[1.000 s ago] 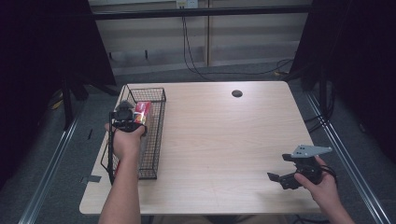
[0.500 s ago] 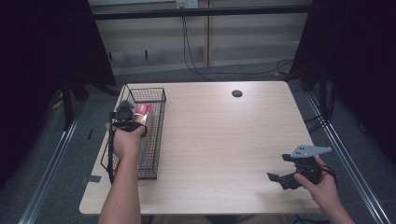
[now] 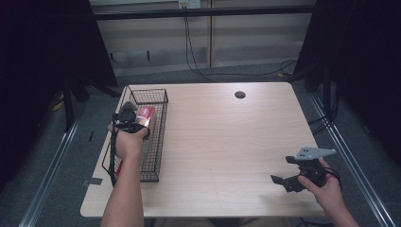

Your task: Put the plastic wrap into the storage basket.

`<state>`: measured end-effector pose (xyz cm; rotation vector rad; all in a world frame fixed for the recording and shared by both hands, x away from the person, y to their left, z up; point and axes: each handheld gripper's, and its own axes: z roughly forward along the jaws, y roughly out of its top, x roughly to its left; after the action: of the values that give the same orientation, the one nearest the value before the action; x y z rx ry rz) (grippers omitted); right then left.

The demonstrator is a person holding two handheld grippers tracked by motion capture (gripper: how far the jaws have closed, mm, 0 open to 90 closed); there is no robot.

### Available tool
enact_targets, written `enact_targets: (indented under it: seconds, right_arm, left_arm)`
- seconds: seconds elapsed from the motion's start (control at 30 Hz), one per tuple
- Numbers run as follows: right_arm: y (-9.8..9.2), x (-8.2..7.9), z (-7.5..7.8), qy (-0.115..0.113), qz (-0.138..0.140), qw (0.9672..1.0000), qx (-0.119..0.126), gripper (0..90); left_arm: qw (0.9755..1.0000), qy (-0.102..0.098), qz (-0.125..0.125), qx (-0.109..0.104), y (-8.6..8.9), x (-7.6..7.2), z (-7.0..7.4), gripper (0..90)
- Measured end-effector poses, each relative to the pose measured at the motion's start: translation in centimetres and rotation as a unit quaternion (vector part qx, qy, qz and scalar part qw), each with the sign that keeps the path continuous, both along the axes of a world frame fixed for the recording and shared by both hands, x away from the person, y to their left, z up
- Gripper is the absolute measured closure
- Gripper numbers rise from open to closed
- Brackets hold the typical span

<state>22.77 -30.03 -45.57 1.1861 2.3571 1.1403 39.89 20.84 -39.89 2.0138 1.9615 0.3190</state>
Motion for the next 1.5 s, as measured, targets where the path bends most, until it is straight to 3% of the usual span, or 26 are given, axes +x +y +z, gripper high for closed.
enact_targets:
  seconds: [1.17,1.5]
  right_arm:
    - [0.11,-0.02,-0.01,0.0,0.002,1.0,-0.003,3.7]
    - [0.2,-0.04,0.06,0.0,0.0,1.0,-0.001,3.7]
  left_arm:
    - [0.9999,0.009,-0.005,0.0,0.06,0.05,-0.06,40.0]
    - [0.9998,0.007,-0.011,-0.013,0.05,-0.19,0.55,26.7]
